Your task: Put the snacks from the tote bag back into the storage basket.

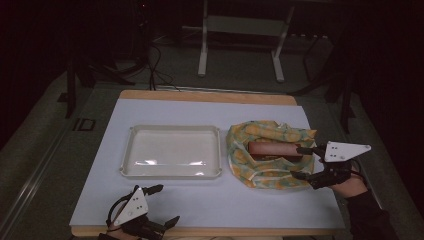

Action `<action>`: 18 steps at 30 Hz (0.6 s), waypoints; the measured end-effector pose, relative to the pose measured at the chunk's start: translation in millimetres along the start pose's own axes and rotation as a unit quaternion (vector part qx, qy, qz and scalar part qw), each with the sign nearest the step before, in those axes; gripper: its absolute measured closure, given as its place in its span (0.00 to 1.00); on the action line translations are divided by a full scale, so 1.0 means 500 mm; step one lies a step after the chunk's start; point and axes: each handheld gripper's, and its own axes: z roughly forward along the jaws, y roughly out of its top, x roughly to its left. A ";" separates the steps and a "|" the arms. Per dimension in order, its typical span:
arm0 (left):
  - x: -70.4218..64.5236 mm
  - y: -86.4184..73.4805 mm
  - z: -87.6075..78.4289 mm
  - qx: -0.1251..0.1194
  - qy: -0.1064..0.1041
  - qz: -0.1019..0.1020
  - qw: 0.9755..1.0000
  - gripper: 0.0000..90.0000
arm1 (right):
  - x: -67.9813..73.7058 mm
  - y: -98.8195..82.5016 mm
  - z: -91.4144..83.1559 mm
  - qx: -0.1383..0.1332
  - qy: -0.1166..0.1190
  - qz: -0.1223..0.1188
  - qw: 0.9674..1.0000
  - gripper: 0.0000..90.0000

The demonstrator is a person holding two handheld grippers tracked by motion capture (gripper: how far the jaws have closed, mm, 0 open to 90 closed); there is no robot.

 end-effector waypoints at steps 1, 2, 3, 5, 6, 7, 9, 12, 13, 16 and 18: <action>0.000 0.000 0.000 0.000 0.000 0.000 1.000 0.00 | -0.003 0.003 0.000 0.000 -0.002 -0.003 1.000 0.26; 0.000 0.000 0.000 -0.001 0.000 0.000 1.000 0.00 | -0.006 0.006 -0.001 0.000 -0.001 -0.005 1.000 0.27; 0.001 0.000 0.000 -0.001 0.000 -0.001 1.000 0.00 | -0.009 0.009 -0.002 0.000 -0.002 -0.008 1.000 0.30; 0.001 0.000 0.000 -0.001 0.000 0.000 1.000 0.00 | -0.015 0.015 -0.004 0.002 -0.006 -0.017 1.000 0.31; 0.001 0.000 0.000 -0.001 0.000 0.000 1.000 0.00 | -0.019 0.018 -0.004 0.002 -0.007 -0.020 1.000 0.33; 0.001 0.000 0.000 -0.001 0.000 0.000 1.000 0.00 | -0.023 0.021 -0.004 0.005 -0.009 -0.021 1.000 0.34; 0.001 0.000 0.000 0.000 -0.001 0.001 1.000 0.00 | -0.032 0.025 -0.004 0.007 -0.012 -0.026 1.000 0.35; 0.001 0.000 0.000 0.000 -0.001 0.001 1.000 0.00 | -0.045 0.031 -0.001 0.016 -0.020 -0.036 0.999 0.38; 0.002 0.000 0.000 0.001 -0.001 0.001 1.000 0.00 | -0.050 0.032 0.000 0.020 -0.022 -0.040 0.999 0.39; 0.002 0.000 0.001 0.002 -0.001 0.001 1.000 0.00 | -0.067 0.037 0.006 0.030 -0.023 -0.044 0.998 0.45; 0.002 0.000 0.001 0.002 -0.001 0.001 1.000 0.00 | -0.075 0.039 0.010 0.034 -0.023 -0.047 0.998 0.47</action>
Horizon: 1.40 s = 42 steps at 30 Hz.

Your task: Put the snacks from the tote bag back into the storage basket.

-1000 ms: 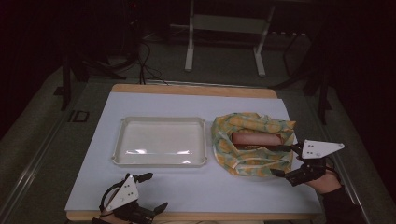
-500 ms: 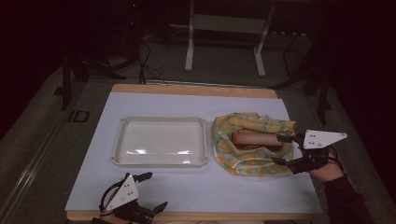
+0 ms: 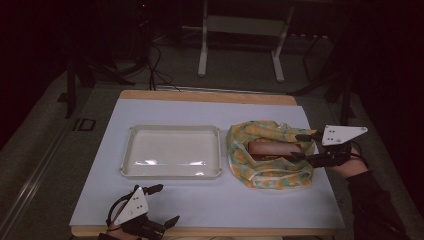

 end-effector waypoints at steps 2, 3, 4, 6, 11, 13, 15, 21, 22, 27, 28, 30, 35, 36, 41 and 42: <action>0.000 0.000 0.000 0.000 -0.001 0.001 1.000 0.00 | -0.009 0.001 0.007 0.006 0.002 0.000 1.000 0.47; -0.001 0.000 0.001 0.000 -0.001 0.001 1.000 0.00 | -0.014 0.001 0.010 0.012 0.003 0.001 1.000 0.47; -0.001 0.000 0.001 0.001 -0.002 0.001 1.000 0.00 | -0.018 0.001 0.014 0.016 0.004 0.002 1.000 0.47; -0.001 0.000 0.001 0.001 -0.002 0.002 1.000 0.00 | -0.028 -0.002 0.022 0.021 0.007 0.002 1.000 0.47; 0.000 0.000 0.000 0.001 -0.001 0.001 1.000 0.00 | -0.046 -0.011 0.042 0.043 0.016 0.012 0.999 0.47; 0.001 0.000 0.000 -0.002 -0.001 -0.001 1.000 0.00 | -0.057 -0.020 0.059 0.063 0.024 0.018 0.998 0.40; 0.001 0.000 -0.001 -0.003 0.000 -0.002 1.000 0.00 | -0.062 -0.029 0.072 0.080 0.029 0.018 0.996 0.40; 0.002 0.000 -0.001 -0.001 0.004 -0.002 1.000 0.00 | -0.084 -0.059 0.100 0.109 0.034 0.028 0.993 0.40; 0.002 0.000 -0.001 -0.002 0.005 -0.003 1.000 0.00 | -0.087 -0.064 0.103 0.113 0.034 0.031 0.993 0.40; 0.003 0.000 -0.001 -0.003 0.008 -0.004 1.000 0.00 | -0.098 -0.085 0.123 0.144 0.036 0.035 0.988 0.40; 0.003 0.000 -0.001 -0.003 0.008 -0.004 1.000 0.00 | -0.098 -0.085 0.123 0.144 0.036 0.035 0.988 0.40; 0.004 0.000 -0.001 -0.002 0.009 -0.004 1.000 0.00 | -0.100 -0.092 0.135 0.162 0.033 0.034 0.986 0.38; 0.005 -0.001 -0.004 -0.002 0.012 -0.005 1.000 0.00 | -0.102 -0.098 0.150 0.187 0.025 0.034 0.982 0.35; 0.005 -0.002 -0.004 -0.002 0.012 -0.005 1.000 0.00 | -0.100 -0.099 0.154 0.192 0.026 0.030 0.980 0.34; 0.005 -0.002 -0.002 0.001 0.010 -0.003 1.000 0.00 | -0.101 -0.103 0.164 0.215 0.024 0.020 0.976 0.34; 0.005 -0.002 -0.002 0.003 0.009 -0.002 1.000 0.00 | -0.101 -0.103 0.165 0.218 0.026 0.020 0.975 0.34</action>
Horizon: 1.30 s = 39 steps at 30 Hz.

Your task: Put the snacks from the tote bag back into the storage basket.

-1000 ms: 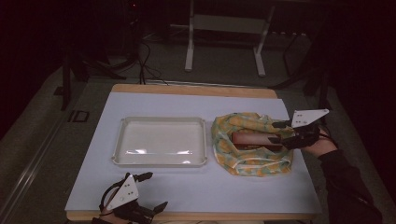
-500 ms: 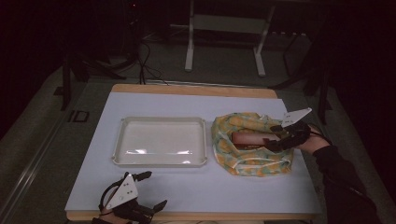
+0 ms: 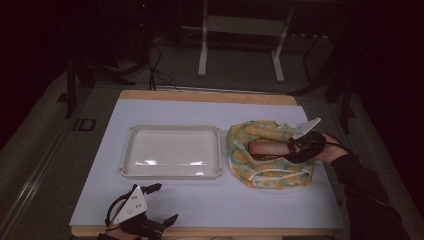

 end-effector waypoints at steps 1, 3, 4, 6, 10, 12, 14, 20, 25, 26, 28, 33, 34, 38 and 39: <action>0.000 0.000 0.000 0.000 -0.001 0.000 1.000 0.00 | 0.000 0.001 0.002 0.005 -0.001 -0.002 1.000 0.34; 0.000 0.000 0.001 0.001 -0.001 0.001 1.000 0.00 | -0.001 0.002 0.004 0.012 -0.002 -0.010 1.000 0.34; 0.000 0.000 0.001 0.002 -0.001 0.001 1.000 0.00 | -0.001 0.004 0.005 0.017 -0.007 -0.018 1.000 0.34; 0.000 0.000 0.000 0.002 -0.001 0.000 1.000 0.00 | 0.000 0.007 0.007 0.020 -0.011 -0.029 0.999 0.34; 0.000 -0.001 0.001 0.003 -0.001 0.000 1.000 0.00 | 0.001 0.012 0.015 0.038 -0.005 -0.039 0.999 0.36; 0.000 -0.001 0.001 0.003 -0.001 0.001 1.000 0.00 | 0.003 0.013 0.017 0.040 -0.003 -0.046 0.998 0.38; 0.000 -0.001 0.001 0.003 -0.001 0.000 1.000 0.00 | 0.003 0.013 0.018 0.042 0.001 -0.051 0.998 0.40; 0.001 -0.001 0.001 0.003 -0.001 0.000 1.000 0.00 | 0.000 0.013 0.018 0.046 0.009 -0.061 0.997 0.43; 0.001 -0.002 0.001 0.004 -0.001 0.001 1.000 0.00 | -0.002 0.013 0.017 0.046 0.017 -0.072 0.996 0.46; 0.001 -0.002 0.001 0.005 -0.001 0.002 1.000 0.00 | -0.001 0.013 0.016 0.046 0.018 -0.074 0.996 0.46; 0.001 -0.002 0.001 0.005 -0.001 0.002 1.000 0.00 | 0.000 0.014 0.014 0.046 0.018 -0.077 0.996 0.47; 0.001 -0.002 0.001 0.004 -0.001 0.001 1.000 0.00 | -0.002 0.014 0.004 0.034 0.016 -0.075 0.996 0.47; 0.001 -0.002 0.001 0.004 -0.001 0.001 1.000 0.00 | -0.002 0.014 0.002 0.032 0.016 -0.076 0.996 0.47; 0.001 -0.002 0.002 0.005 -0.001 0.001 1.000 0.00 | -0.005 0.016 -0.009 0.021 0.013 -0.073 0.997 0.48; 0.001 -0.002 0.002 0.005 -0.001 0.002 1.000 0.00 | -0.006 0.016 -0.011 0.021 0.013 -0.073 0.997 0.48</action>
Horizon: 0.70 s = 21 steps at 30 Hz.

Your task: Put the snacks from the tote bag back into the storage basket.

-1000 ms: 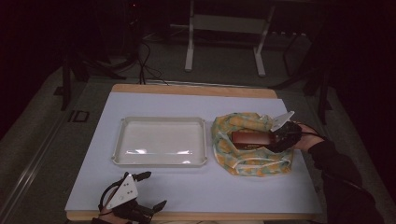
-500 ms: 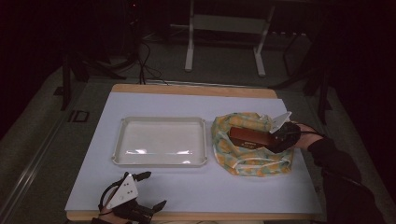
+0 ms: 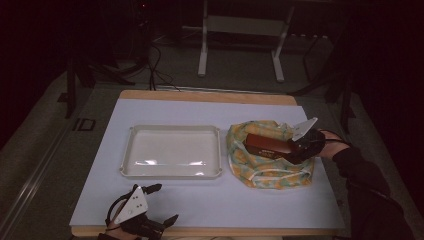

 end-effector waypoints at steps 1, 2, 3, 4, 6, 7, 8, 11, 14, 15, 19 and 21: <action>0.000 0.000 0.000 0.000 0.000 0.000 1.000 0.00 | 0.000 0.001 -0.002 -0.001 -0.001 -0.003 1.000 0.48; 0.000 0.000 0.000 0.000 0.000 -0.001 1.000 0.00 | 0.000 0.001 -0.004 -0.003 0.000 -0.002 1.000 0.48; 0.000 0.000 0.000 0.000 0.000 0.000 1.000 0.00 | 0.000 0.002 -0.006 -0.006 -0.001 -0.003 1.000 0.48; 0.000 0.000 0.000 0.000 0.000 0.000 1.000 0.00 | 0.000 0.003 -0.008 -0.007 -0.003 -0.004 1.000 0.48; 0.000 0.000 0.000 0.000 0.000 0.000 1.000 0.00 | -0.001 0.005 -0.013 -0.009 -0.003 -0.003 1.000 0.48; 0.000 0.000 0.000 0.000 0.000 0.000 1.000 0.00 | -0.002 0.006 -0.015 -0.010 -0.003 -0.004 1.000 0.48; 0.000 0.000 0.000 0.000 0.000 0.000 1.000 0.00 | -0.002 0.007 -0.018 -0.011 -0.004 -0.004 1.000 0.48; 0.000 0.000 0.000 0.000 -0.001 0.000 1.000 0.00 | -0.003 0.011 -0.029 -0.012 -0.007 -0.006 1.000 0.48; 0.000 0.000 0.000 0.000 -0.001 0.000 1.000 0.00 | -0.005 0.016 -0.041 -0.015 -0.011 -0.008 1.000 0.48; 0.000 0.000 0.000 0.001 -0.001 0.001 1.000 0.00 | -0.005 0.018 -0.045 -0.015 -0.012 -0.007 1.000 0.48; -0.001 0.000 0.000 0.001 -0.001 0.002 1.000 0.00 | -0.007 0.026 -0.063 -0.020 -0.016 -0.008 1.000 0.48; -0.001 0.000 0.000 0.000 -0.001 0.001 1.000 0.00 | -0.007 0.032 -0.073 -0.022 -0.020 -0.011 0.999 0.48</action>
